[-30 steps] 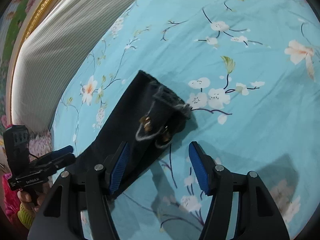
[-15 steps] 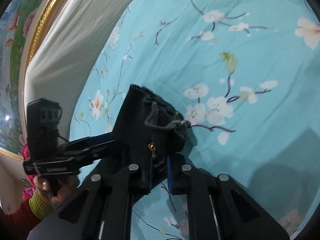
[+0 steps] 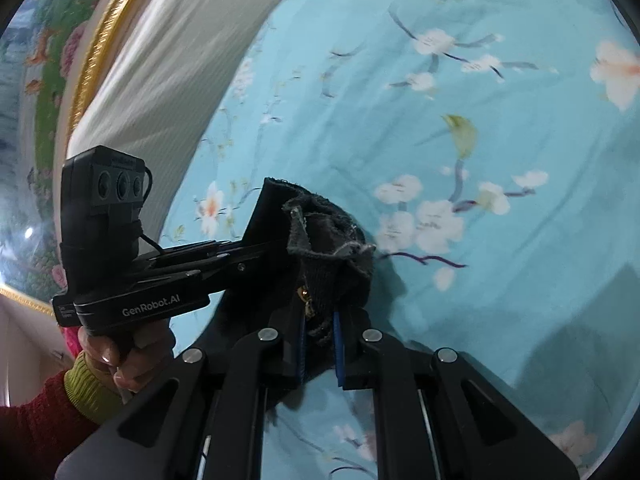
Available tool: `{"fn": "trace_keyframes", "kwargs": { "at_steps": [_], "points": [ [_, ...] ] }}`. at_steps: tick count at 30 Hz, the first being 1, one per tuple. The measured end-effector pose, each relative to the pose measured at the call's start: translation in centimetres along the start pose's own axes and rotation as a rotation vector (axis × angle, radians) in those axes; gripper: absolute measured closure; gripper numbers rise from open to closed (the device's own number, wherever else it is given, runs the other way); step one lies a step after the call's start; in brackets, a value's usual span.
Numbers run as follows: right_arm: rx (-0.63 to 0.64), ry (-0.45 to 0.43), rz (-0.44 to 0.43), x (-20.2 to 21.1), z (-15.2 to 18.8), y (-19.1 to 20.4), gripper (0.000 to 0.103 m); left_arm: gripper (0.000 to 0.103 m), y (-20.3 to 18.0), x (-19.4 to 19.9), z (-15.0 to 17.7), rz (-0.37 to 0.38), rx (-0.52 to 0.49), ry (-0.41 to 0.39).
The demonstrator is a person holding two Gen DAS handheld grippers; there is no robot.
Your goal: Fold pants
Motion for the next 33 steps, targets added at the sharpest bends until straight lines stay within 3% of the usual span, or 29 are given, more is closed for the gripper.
{"fn": "trace_keyframes", "kwargs": {
  "at_steps": [9,17,25,33],
  "points": [
    [0.123,0.053,-0.21,1.1,0.5,7.9,0.091,0.093,1.2,8.6,2.0,0.024,0.032,-0.145],
    [0.219,0.172,-0.327,-0.9,4.0,14.3,0.091,0.093,4.6,14.9,6.9,-0.01,0.108,-0.233],
    [0.308,0.325,-0.363,-4.9,8.9,18.6,0.091,0.093,8.1,17.3,12.7,-0.056,0.217,-0.283],
    [0.352,0.445,-0.321,-8.8,12.7,19.1,0.091,0.093,11.4,16.1,17.7,-0.089,0.307,-0.273]
  ]
}}
Point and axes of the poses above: each gripper's, at about its wrist camera, not at the fingertips, and x roughly against the way its jaws point, y to its left, z to its underside, the point moved 10 cm from there along -x, roughly the way its jaws point, and after that the axes turned 2 degrees about -z, right-handed, at the moved point
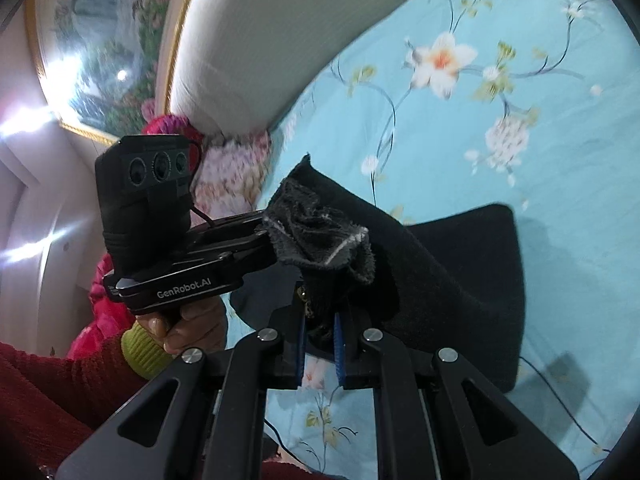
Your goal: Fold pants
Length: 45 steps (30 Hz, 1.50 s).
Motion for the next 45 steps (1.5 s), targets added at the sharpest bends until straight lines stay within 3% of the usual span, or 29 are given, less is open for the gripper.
{"fn": "trace_keyframes", "kwargs": {
  "at_steps": [15,20,22,30,34,39,45],
  "points": [
    [0.0,0.121,0.109,-5.9,3.1,-2.8,0.088,0.095,5.6,-2.4,4.5,-0.074,0.133,0.067],
    [0.001,0.155,0.14,-7.1,3.5,-3.1,0.082,0.095,7.1,-2.1,5.8,-0.091,0.204,0.072],
    [0.002,0.169,0.142,-7.4,3.7,-2.9,0.075,0.095,7.5,-1.8,6.4,-0.094,0.234,0.071],
    [0.045,0.221,0.159,-8.5,4.2,-2.1,0.065,0.092,9.2,0.1,8.4,-0.114,0.35,0.043],
    [0.062,0.252,0.152,-8.7,4.5,-1.5,0.052,0.086,10.0,1.4,9.7,-0.128,0.419,0.024],
    [0.096,0.281,0.128,-9.2,4.8,0.1,0.051,0.076,10.6,3.5,11.5,-0.157,0.493,-0.012],
    [0.135,0.292,0.103,-9.8,4.2,1.7,0.051,0.073,12.1,6.8,14.3,-0.189,0.624,-0.077]
  ]
}}
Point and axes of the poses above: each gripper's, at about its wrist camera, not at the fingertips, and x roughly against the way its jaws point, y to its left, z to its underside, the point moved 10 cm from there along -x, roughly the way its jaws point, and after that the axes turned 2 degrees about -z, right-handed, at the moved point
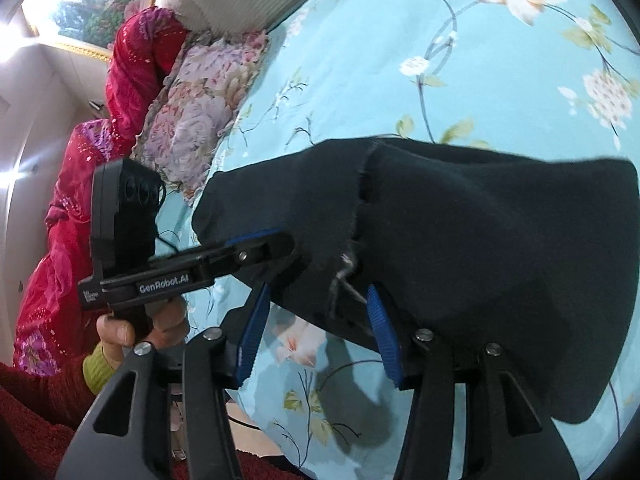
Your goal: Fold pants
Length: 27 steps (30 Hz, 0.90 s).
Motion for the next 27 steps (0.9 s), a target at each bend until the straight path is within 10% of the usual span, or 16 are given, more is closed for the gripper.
{"fn": "trace_keyframes", "kwargs": {
  "at_steps": [27],
  "points": [
    [0.208,0.152,-0.041,-8.9,-4.1,7.7,0.051,0.059,17.2,9.1,4.9,-0.107,0.481,-0.171]
  ]
}}
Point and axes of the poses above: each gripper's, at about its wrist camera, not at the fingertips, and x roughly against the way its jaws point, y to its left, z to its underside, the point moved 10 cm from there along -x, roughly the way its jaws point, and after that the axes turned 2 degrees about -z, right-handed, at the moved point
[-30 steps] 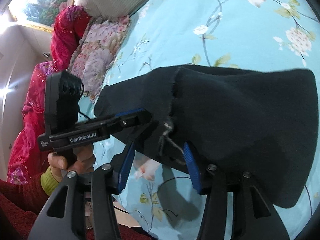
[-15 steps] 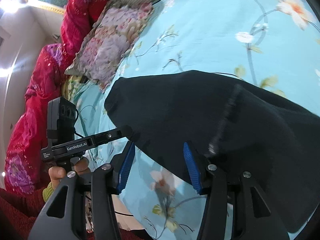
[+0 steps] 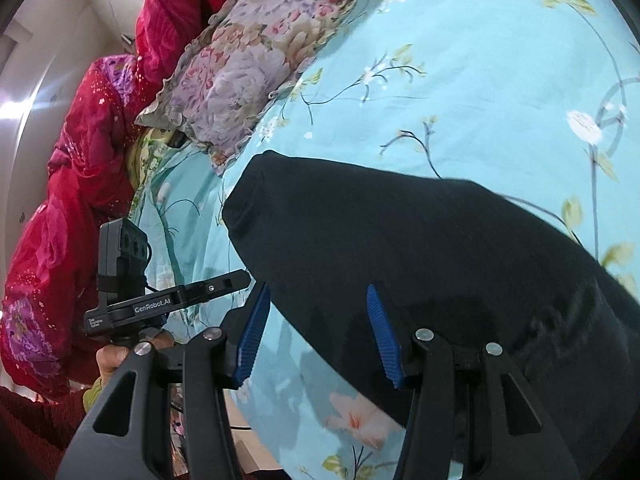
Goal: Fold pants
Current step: 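Lower the folded end onto the pants and grasp the fold edge with both grippers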
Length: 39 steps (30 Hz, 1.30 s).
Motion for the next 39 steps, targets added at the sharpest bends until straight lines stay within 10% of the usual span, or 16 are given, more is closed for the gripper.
{"fn": "trace_keyframes", "kwargs": {
  "at_steps": [39],
  "points": [
    [0.328,0.334,-0.001,-16.5,-10.6,4.1,0.051,0.053,4.0,-3.6,-4.6,0.098,0.225,0.011]
  ]
}}
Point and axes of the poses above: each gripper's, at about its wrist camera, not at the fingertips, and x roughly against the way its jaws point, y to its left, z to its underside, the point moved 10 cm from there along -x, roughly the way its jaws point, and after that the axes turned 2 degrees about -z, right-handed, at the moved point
